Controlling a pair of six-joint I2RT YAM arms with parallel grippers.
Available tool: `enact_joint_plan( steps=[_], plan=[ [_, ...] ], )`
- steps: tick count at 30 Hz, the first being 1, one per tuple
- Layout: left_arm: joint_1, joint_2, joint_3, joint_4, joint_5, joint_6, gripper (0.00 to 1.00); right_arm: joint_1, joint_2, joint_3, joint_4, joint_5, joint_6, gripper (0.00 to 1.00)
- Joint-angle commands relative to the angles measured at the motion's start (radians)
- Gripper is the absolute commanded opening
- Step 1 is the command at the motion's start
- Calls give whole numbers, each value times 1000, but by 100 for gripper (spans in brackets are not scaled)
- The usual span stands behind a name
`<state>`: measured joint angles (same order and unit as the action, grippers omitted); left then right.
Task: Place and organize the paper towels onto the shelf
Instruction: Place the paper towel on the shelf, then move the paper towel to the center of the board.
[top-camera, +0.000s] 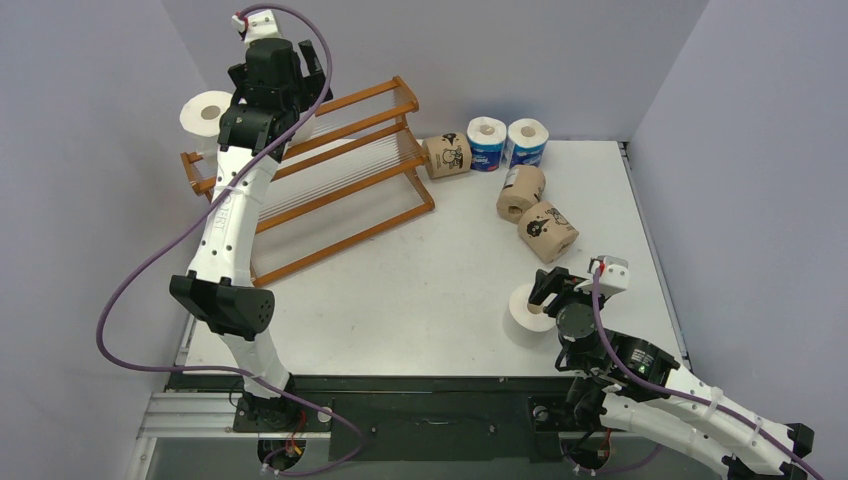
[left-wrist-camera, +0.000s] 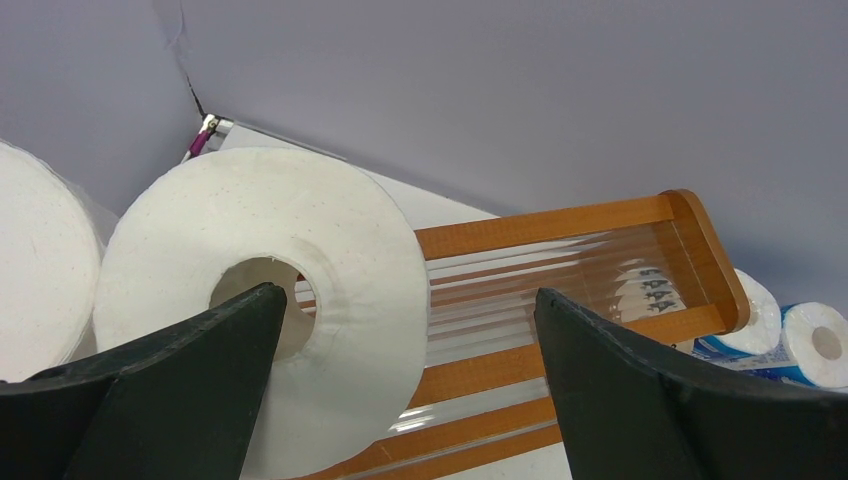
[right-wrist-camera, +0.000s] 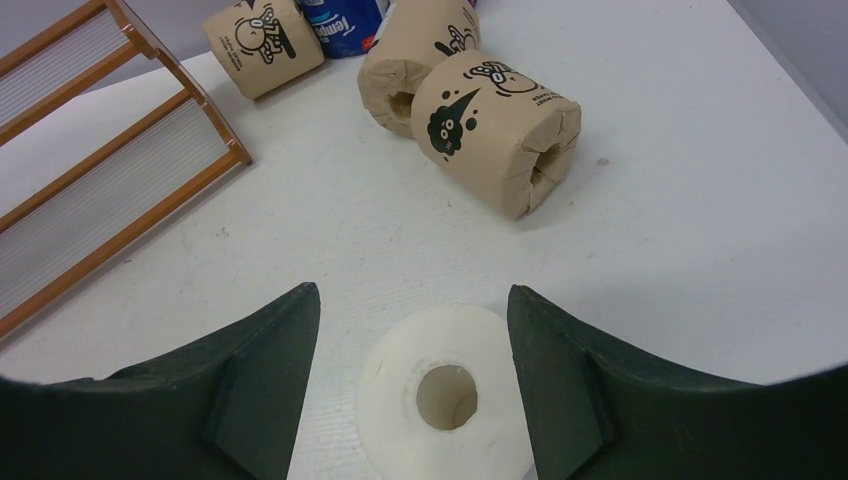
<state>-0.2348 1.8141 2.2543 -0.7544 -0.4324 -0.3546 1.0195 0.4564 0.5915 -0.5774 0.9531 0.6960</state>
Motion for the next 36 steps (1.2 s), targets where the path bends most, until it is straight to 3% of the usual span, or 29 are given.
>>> enact_joint_plan(
  steps=[1, 10, 36],
  plan=[
    [3, -45, 2, 22, 8, -1, 96, -6, 5, 10, 19, 3, 1, 64],
    [2, -28, 46, 23, 18, 5, 100, -6, 0, 8, 15, 2, 6, 64],
    [-48, -59, 54, 50, 22, 13, 96, -6, 2, 6, 11, 8, 14, 64]
  ],
)
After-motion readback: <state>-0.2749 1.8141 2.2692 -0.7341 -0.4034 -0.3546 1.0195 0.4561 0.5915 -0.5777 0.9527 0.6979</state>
